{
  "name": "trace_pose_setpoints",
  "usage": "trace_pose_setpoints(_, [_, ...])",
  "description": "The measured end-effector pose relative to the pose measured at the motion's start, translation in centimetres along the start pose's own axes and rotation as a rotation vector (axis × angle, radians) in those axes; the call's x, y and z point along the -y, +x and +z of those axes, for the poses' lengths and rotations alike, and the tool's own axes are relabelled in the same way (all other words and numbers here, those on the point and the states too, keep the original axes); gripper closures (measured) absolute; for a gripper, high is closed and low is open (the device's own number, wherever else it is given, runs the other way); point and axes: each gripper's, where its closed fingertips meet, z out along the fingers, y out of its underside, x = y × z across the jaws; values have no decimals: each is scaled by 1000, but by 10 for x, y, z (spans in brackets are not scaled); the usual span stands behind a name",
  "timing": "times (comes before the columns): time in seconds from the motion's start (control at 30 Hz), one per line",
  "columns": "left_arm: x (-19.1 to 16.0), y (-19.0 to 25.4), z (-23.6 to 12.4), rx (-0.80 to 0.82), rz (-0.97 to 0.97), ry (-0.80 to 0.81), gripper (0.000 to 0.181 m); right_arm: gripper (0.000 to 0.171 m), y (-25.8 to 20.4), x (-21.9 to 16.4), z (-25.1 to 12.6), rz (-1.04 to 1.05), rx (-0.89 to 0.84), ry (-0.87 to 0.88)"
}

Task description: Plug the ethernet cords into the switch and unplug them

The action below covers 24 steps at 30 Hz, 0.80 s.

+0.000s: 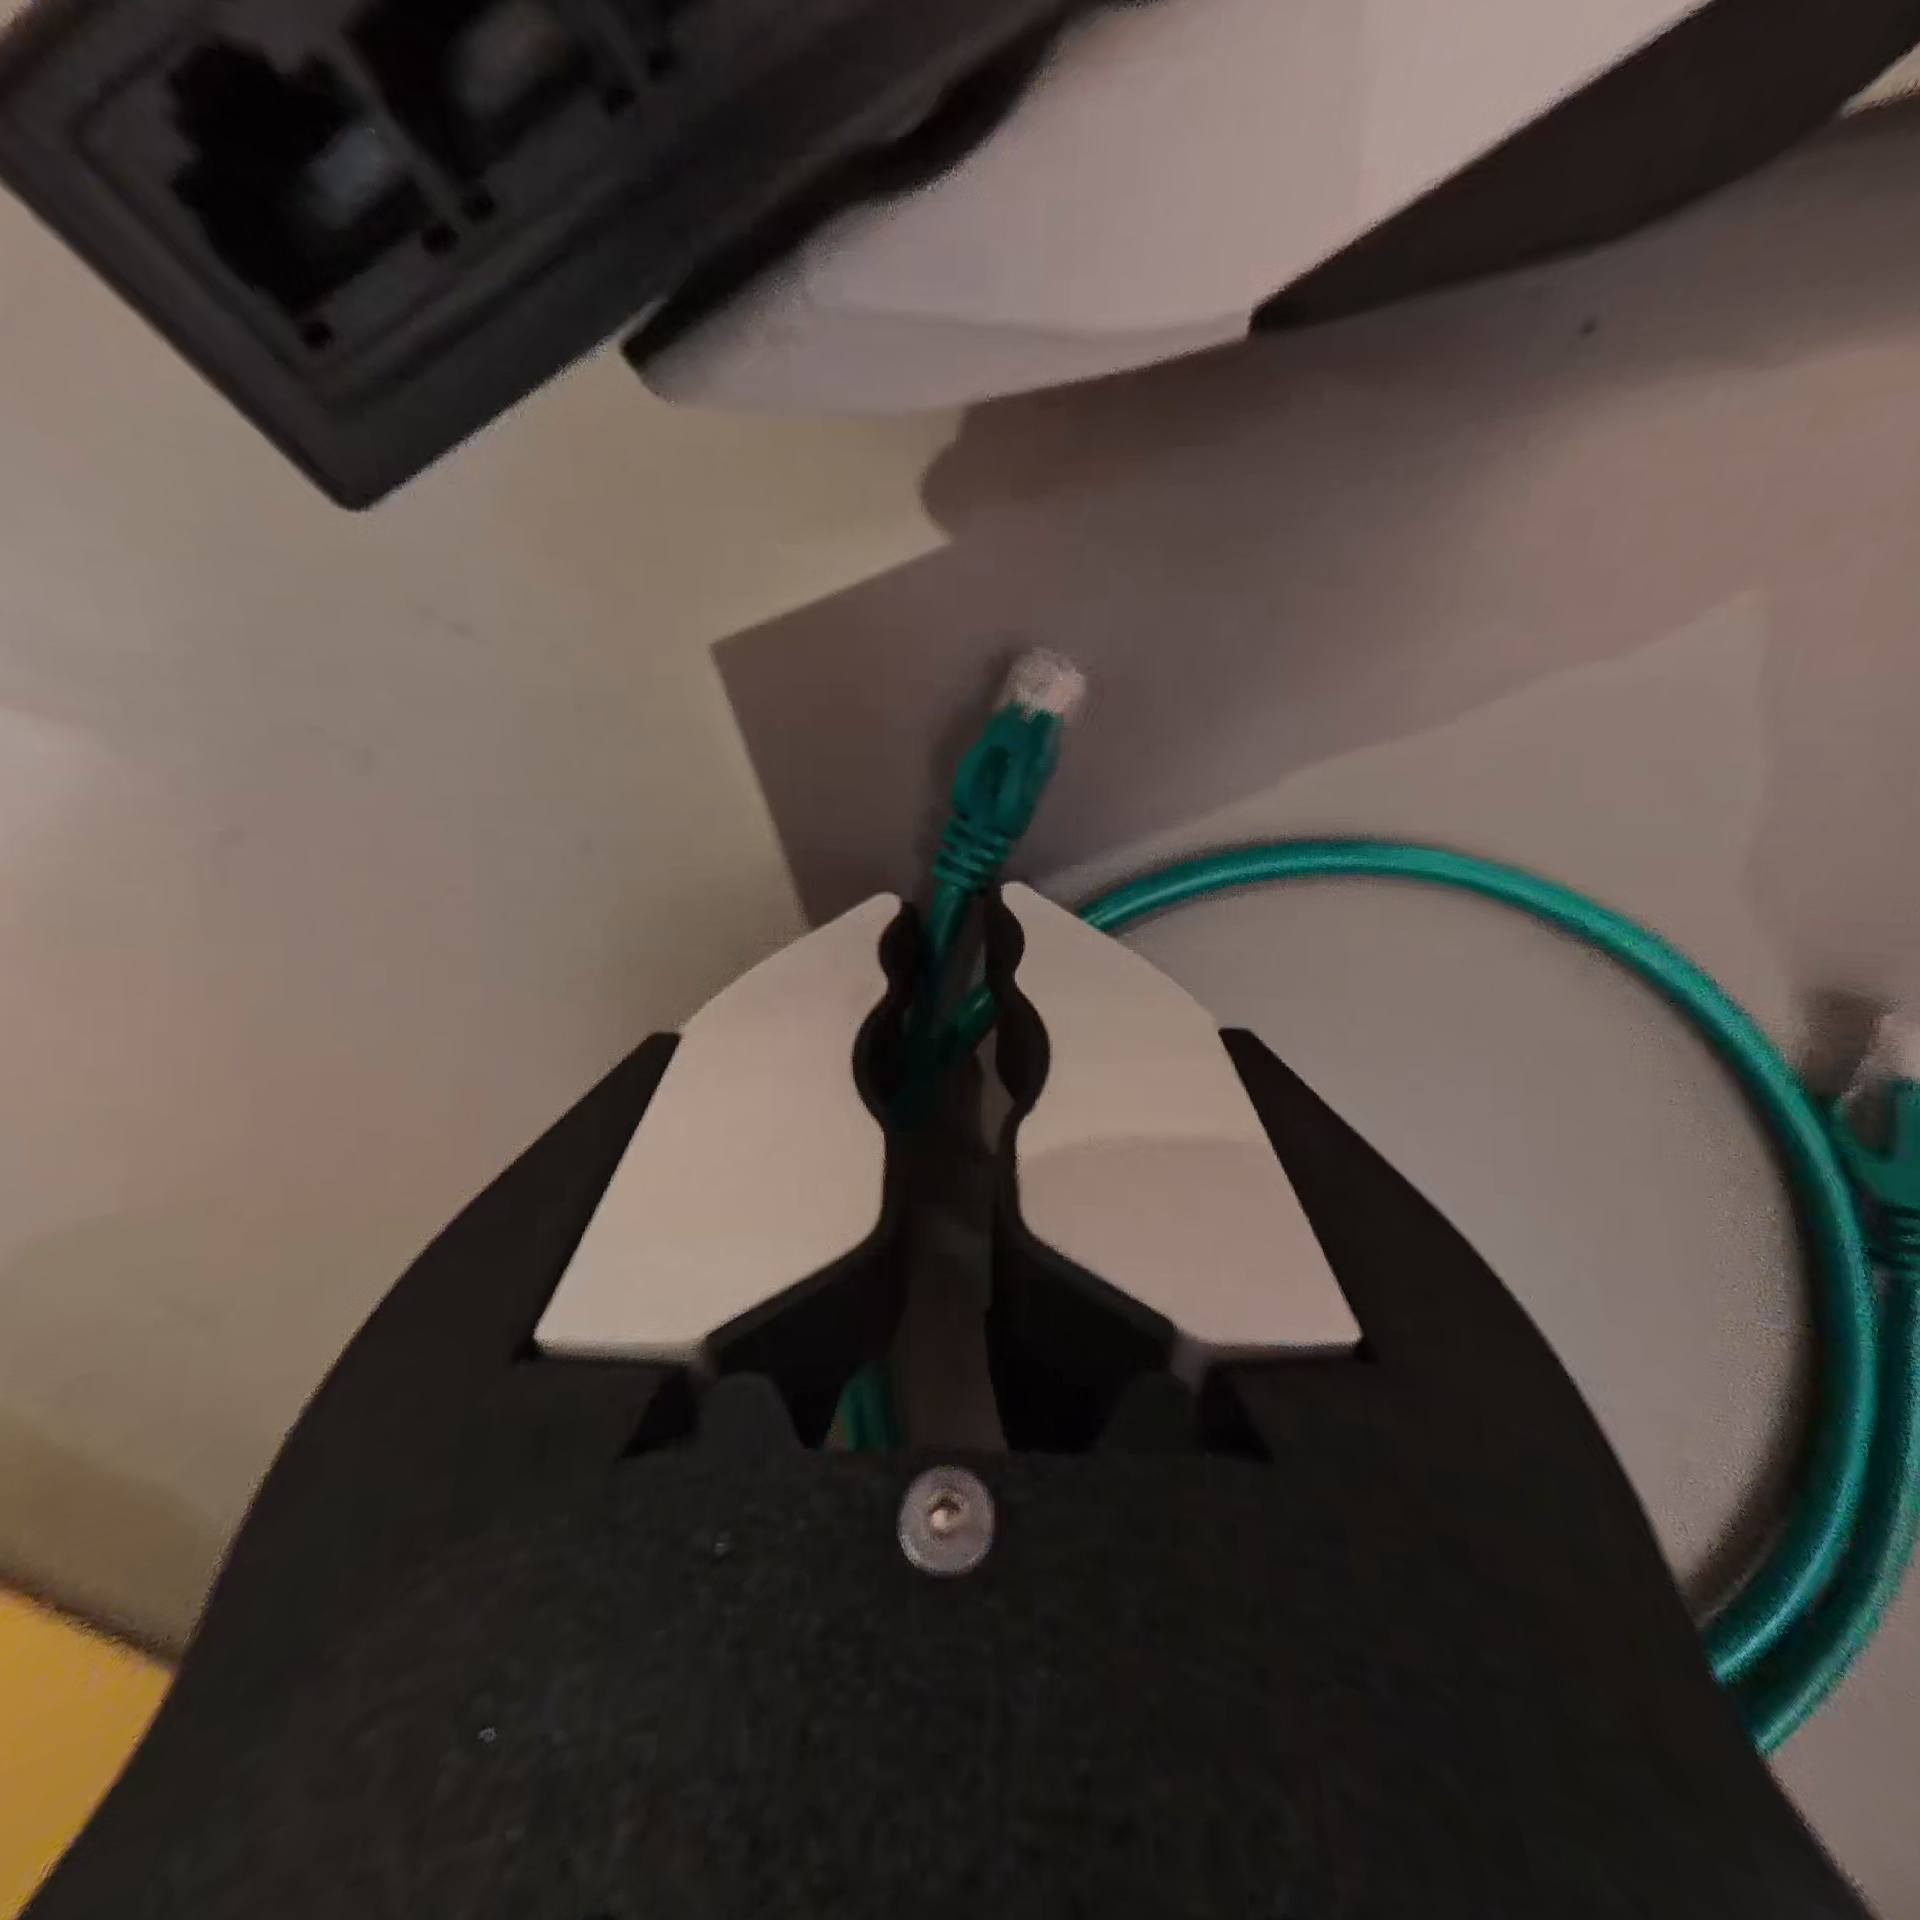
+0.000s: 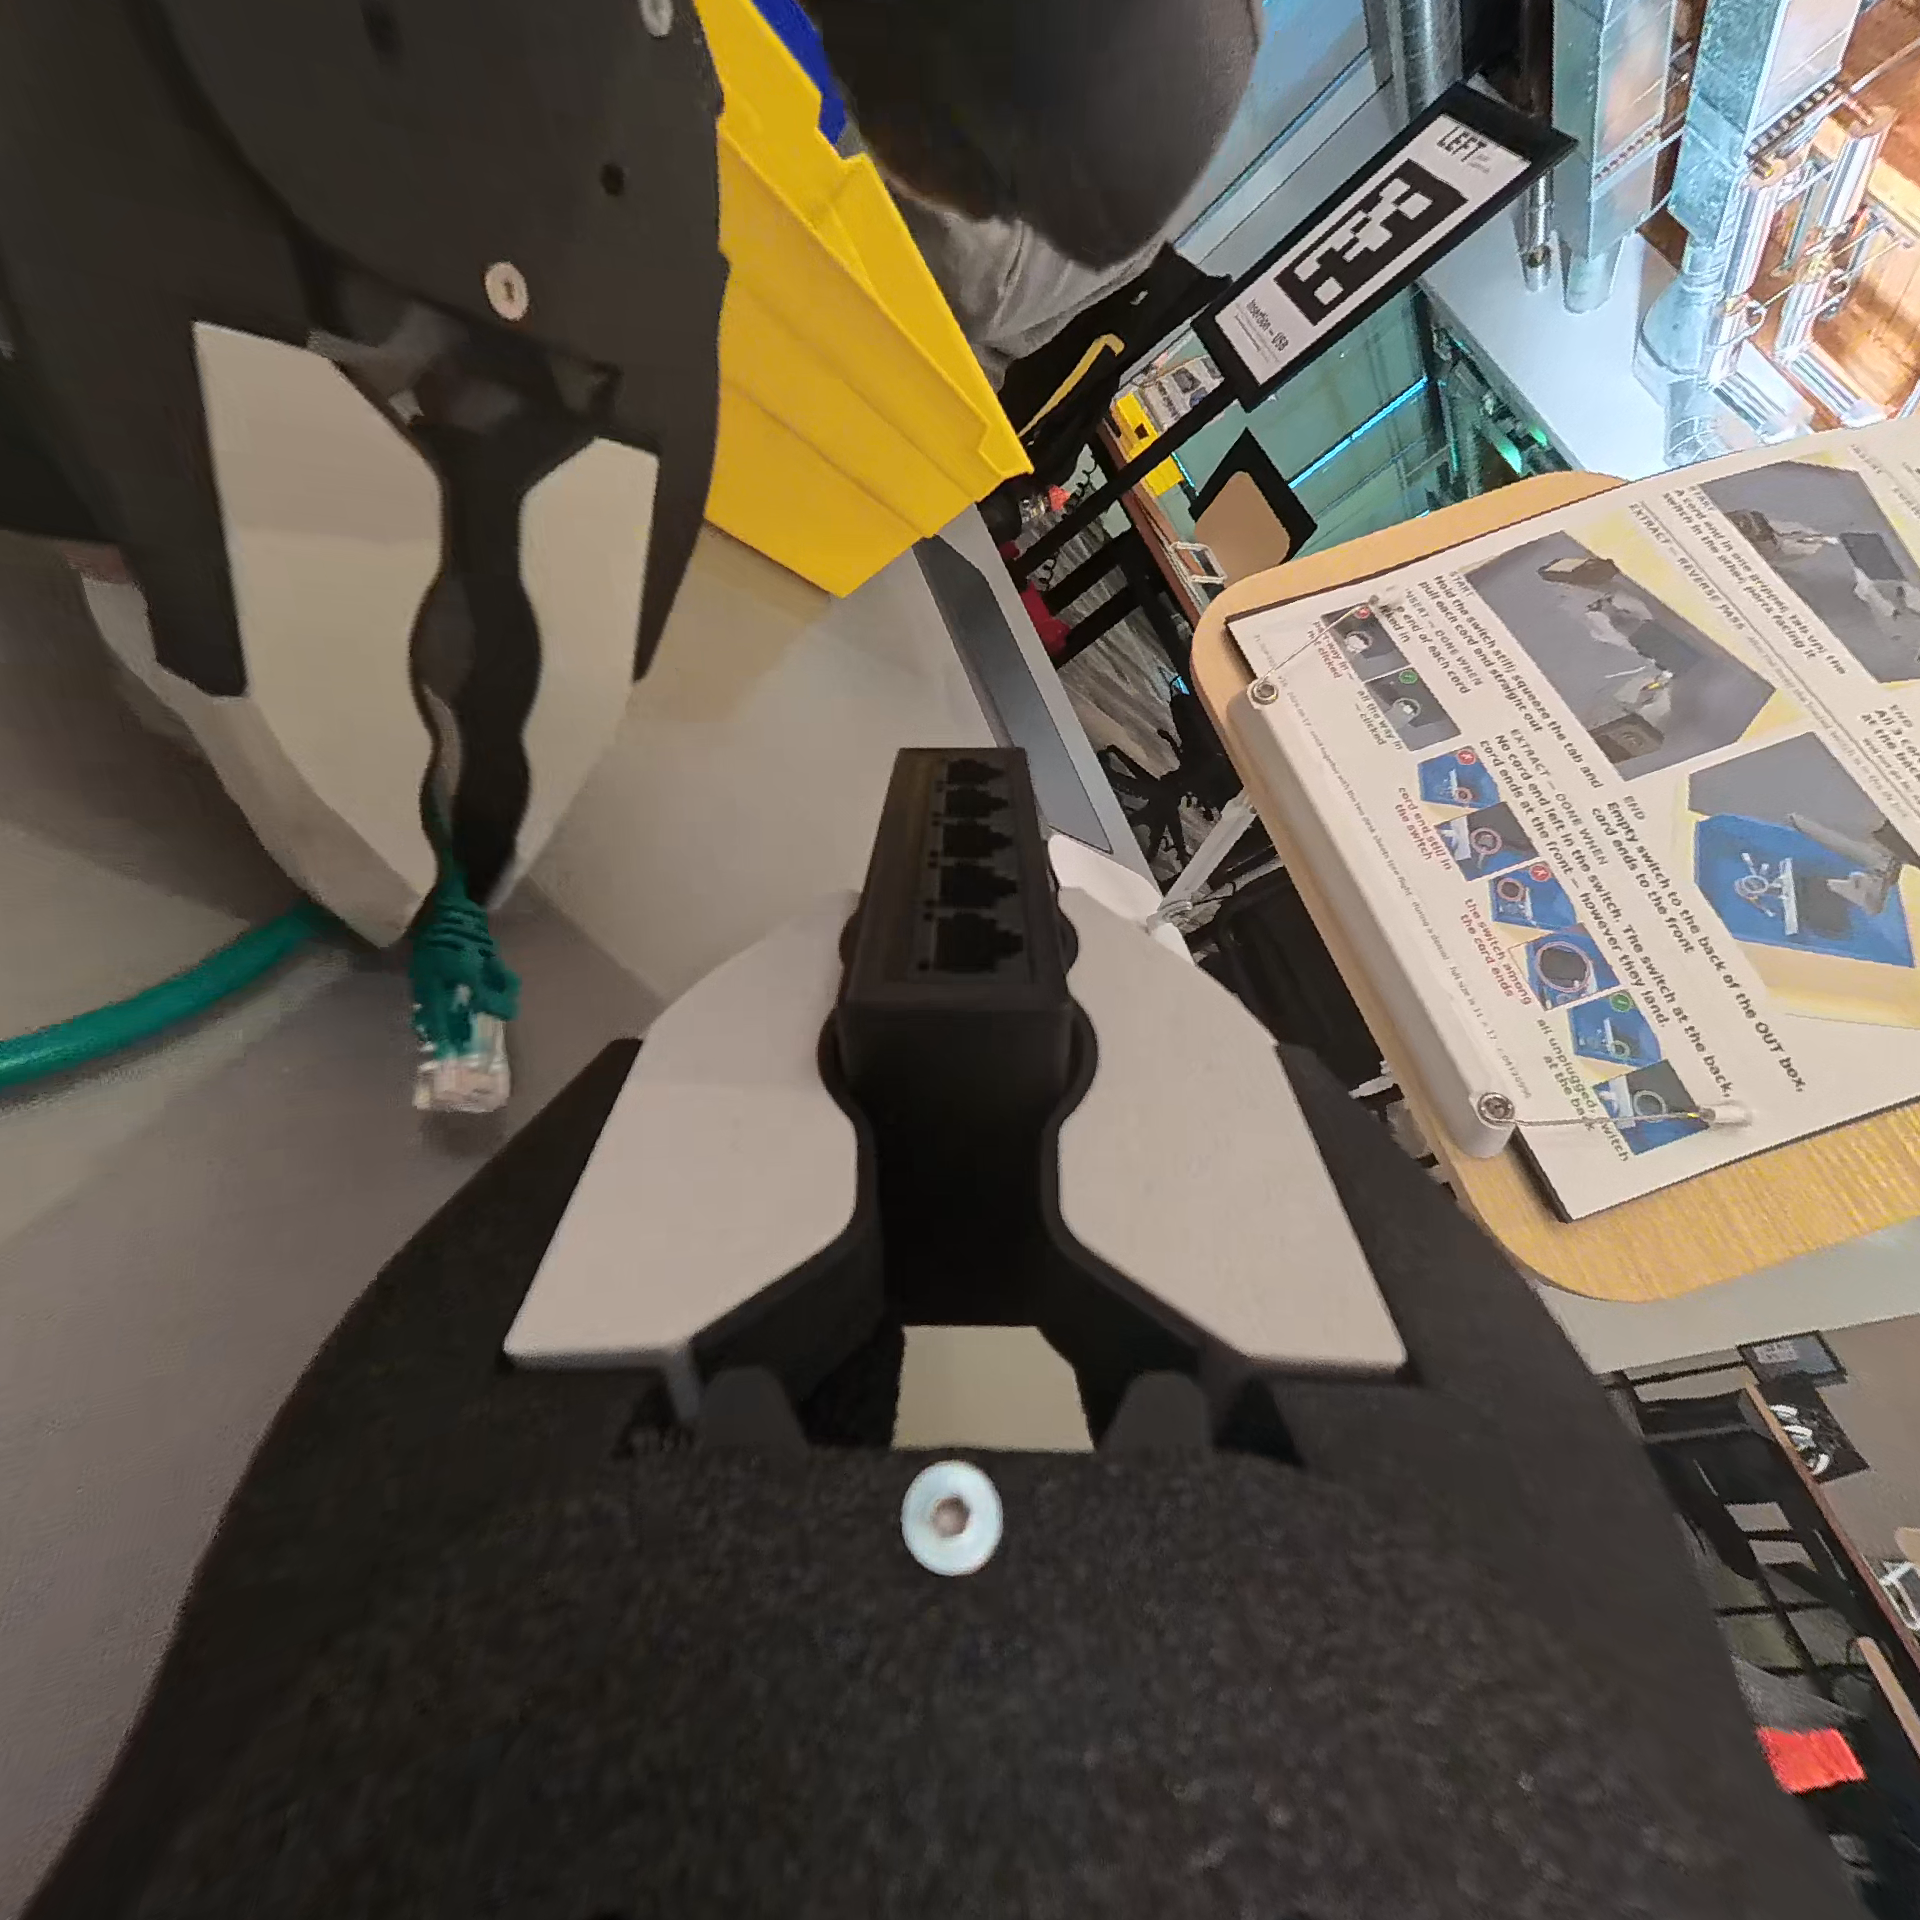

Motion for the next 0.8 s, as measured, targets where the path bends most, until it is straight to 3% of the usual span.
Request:
trace_pose_setpoints(0.07, [-8,-9,-4,104,-28,-73,176,141,0,0,0,5,5,2])
trace_pose_setpoints(0.13, [-20,-20,-12,225,-186,-127,176,140,0,0,0,9,8,4])
trace_pose_setpoints(0.23, [-28,-9,-18,233,-387,-67,176,141,-1,0,1,11,11,3])
trace_pose_setpoints(0.3, [-34,-4,-23,258,-398,-47,176,141,-2,0,1,9,14,4])
trace_pose_setpoints(0.53, [-24,27,-63,155,-313,266,162,141,-4,0,0,5,19,-2])
trace_pose_setpoints(0.7, [-32,28,-61,93,-302,322,152,141,-5,-1,2,-3,27,-12])
trace_pose_setpoints(0.8, [-35,27,-49,130,-218,275,152,141,-6,-2,2,-7,25,-17])
